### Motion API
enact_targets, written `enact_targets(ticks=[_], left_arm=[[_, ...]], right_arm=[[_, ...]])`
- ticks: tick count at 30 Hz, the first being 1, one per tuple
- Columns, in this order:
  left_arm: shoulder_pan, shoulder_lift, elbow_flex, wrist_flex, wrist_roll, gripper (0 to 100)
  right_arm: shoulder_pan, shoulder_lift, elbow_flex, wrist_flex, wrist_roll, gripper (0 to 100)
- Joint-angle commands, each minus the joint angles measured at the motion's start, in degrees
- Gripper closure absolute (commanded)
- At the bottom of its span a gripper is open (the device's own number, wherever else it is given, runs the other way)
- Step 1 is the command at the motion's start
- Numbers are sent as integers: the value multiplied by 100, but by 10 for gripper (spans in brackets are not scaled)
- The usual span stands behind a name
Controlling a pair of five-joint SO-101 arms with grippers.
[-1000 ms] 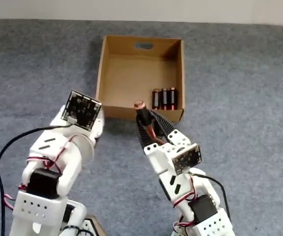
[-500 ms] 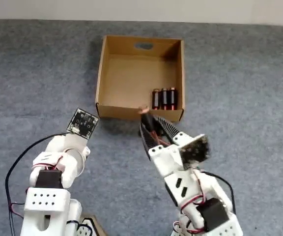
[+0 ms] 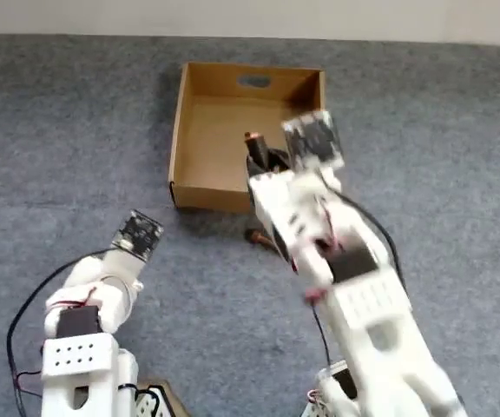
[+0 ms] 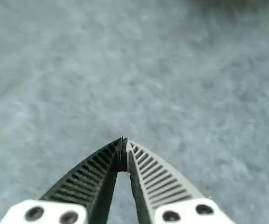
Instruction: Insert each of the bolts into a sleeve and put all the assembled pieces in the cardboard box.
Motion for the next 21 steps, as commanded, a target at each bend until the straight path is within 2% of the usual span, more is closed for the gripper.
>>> enact_targets(ticks=[1,6,14,21], left_arm=[[330,-48,189,-325,-70,990],[330,-48,198,-378,-62,990],[330,-48,207,-378,-62,990],[330,-48,207,-378,-62,990]], right_arm=[[127,1314,-778,-488,-132,992],[180,2677,-1763,-497,-1354,992],[295,4796,-3451,-470,-1398,992],[426,5648,-3855,-470,-1398,992]])
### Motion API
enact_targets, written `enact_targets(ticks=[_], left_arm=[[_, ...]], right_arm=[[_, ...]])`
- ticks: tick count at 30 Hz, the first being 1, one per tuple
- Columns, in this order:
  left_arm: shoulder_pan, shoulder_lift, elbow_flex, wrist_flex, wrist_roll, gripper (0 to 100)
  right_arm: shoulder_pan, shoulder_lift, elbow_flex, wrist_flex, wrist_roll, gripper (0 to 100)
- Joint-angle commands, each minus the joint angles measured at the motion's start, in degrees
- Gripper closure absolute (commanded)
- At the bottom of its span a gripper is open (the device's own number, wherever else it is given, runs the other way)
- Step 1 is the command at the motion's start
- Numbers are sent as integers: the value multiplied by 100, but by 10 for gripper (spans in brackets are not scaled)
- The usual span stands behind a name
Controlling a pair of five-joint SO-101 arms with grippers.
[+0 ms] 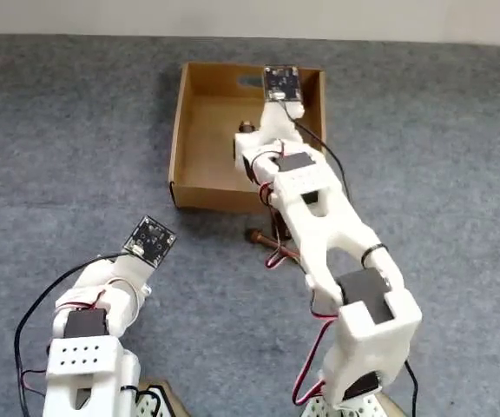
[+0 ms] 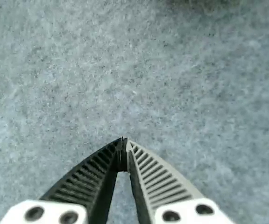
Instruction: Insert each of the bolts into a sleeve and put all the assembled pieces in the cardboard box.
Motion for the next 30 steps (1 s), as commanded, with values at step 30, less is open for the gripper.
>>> enact_targets(ticks=[30], left_arm=[[57,-48,-4,-105,-53,990]], right_arm=[[127,1024,-435,514,-70,881]])
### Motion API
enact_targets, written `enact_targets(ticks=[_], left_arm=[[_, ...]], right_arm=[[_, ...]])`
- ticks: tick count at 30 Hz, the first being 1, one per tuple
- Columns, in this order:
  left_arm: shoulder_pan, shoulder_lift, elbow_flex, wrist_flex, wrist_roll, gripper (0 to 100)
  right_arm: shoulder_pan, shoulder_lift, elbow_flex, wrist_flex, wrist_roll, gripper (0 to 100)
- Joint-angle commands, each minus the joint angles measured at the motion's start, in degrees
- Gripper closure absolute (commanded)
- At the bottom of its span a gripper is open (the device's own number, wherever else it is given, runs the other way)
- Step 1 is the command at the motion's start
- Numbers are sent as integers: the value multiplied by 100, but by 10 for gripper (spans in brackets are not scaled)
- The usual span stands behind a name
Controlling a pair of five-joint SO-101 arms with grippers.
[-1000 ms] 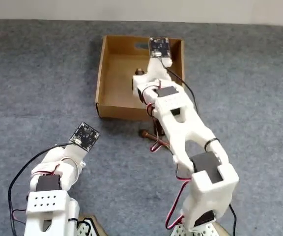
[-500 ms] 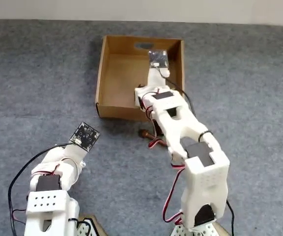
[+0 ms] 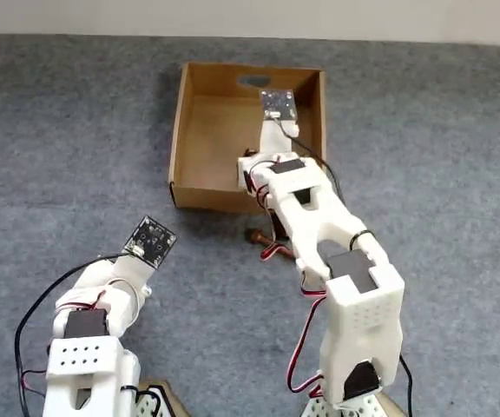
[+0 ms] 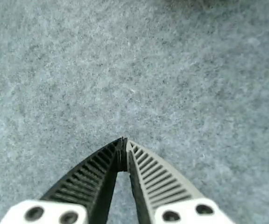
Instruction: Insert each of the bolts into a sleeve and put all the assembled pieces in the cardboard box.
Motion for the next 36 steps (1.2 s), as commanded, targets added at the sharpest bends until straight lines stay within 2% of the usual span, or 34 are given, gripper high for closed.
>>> enact_targets(ticks=[1,7,14,26,36], left_arm=[[57,-48,-31,-105,-53,990],[57,-48,-31,-105,-53,990],[57,-48,-31,-105,-53,990],[57,-48,-31,-105,-53,990],[57,-48,-31,-105,-53,990]], right_arm=[[84,-66,-189,84,-70,858],[75,-154,-295,84,-70,842],[163,-1165,-338,119,-70,842],[154,-2624,-347,2316,-62,840],[145,-2932,-347,3178,-62,840]])
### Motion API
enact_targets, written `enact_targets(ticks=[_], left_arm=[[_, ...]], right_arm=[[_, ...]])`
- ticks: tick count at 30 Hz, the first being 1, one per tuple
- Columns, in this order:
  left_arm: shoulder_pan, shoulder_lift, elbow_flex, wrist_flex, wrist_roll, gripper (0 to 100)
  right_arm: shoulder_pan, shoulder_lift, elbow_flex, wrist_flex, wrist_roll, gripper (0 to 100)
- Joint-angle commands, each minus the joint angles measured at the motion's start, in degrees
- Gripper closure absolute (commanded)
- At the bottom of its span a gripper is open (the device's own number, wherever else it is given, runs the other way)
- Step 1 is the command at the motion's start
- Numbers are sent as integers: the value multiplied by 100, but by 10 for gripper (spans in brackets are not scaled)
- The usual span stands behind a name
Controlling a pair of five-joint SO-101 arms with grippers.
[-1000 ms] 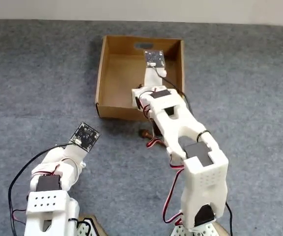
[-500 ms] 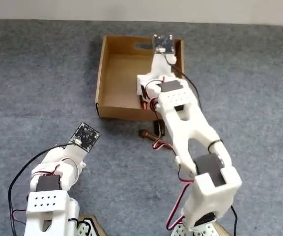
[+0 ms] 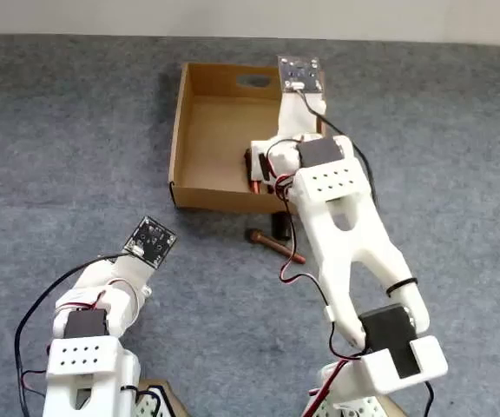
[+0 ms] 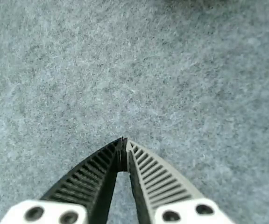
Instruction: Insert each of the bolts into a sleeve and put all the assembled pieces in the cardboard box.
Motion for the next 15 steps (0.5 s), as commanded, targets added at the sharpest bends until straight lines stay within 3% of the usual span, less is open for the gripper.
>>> enact_targets(ticks=[1,9,15], left_arm=[[57,-48,-31,-105,-53,990],[57,-48,-31,-105,-53,990],[57,-48,-31,-105,-53,990]], right_arm=[[40,-286,-198,330,-44,840],[31,-813,31,1024,-44,840],[31,-1736,1358,954,-35,840]])
